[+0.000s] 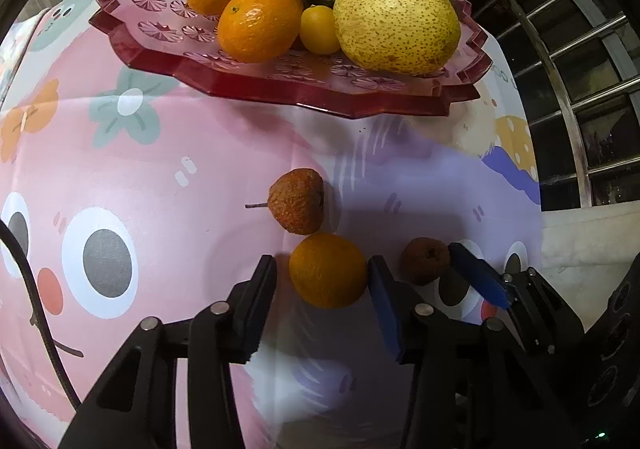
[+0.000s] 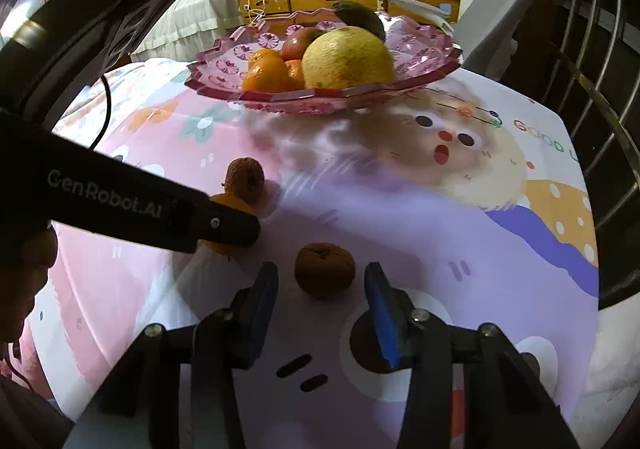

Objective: Organize fruits
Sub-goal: 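Grasp a mandarin with the left tool while the right tool grasps a brown lychee, then lower the mandarin and lychee into the pink bowl and open both tools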

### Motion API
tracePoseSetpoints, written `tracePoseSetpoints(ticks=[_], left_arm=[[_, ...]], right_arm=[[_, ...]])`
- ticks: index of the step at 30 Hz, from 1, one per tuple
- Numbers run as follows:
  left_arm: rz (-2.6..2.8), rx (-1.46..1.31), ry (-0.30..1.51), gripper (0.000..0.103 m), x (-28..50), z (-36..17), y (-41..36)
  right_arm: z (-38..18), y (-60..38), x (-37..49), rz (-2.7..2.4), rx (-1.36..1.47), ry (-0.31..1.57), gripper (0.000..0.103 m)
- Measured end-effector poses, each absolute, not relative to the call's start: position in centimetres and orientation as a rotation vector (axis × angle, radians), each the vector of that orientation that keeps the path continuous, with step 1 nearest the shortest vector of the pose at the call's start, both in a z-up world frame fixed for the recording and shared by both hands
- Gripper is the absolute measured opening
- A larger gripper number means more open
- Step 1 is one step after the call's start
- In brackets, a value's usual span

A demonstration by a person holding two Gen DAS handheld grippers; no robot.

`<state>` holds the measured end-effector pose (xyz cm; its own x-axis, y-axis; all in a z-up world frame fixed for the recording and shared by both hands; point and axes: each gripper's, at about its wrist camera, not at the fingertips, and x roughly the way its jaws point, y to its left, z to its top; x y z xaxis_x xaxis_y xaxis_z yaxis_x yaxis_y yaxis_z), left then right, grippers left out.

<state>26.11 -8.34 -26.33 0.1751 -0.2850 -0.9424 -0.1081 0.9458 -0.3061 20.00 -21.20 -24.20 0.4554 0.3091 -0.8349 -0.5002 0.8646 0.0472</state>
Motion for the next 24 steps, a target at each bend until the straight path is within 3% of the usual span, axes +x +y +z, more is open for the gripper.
tracePoseSetpoints(ticks=[6,10,24], left_arm=[[-0.158,-0.333,1.394,0.038,26.2,-26.5,-8.6],[-0.165,-0.341,1.396,0.037,26.0,-26.5,-8.3],[-0.188,-0.336,1.395,0.037,24.8,-23.4,-1.1]], right_arm=[[-24.5,-20.6,20.0,0.484,-0.241,0.974,0.041],[-24.7,-20.5,20.2,0.447,-0.235,0.98,0.033],[-23.3,-17.0,19.8,0.38,-0.195,1.013,0.031]])
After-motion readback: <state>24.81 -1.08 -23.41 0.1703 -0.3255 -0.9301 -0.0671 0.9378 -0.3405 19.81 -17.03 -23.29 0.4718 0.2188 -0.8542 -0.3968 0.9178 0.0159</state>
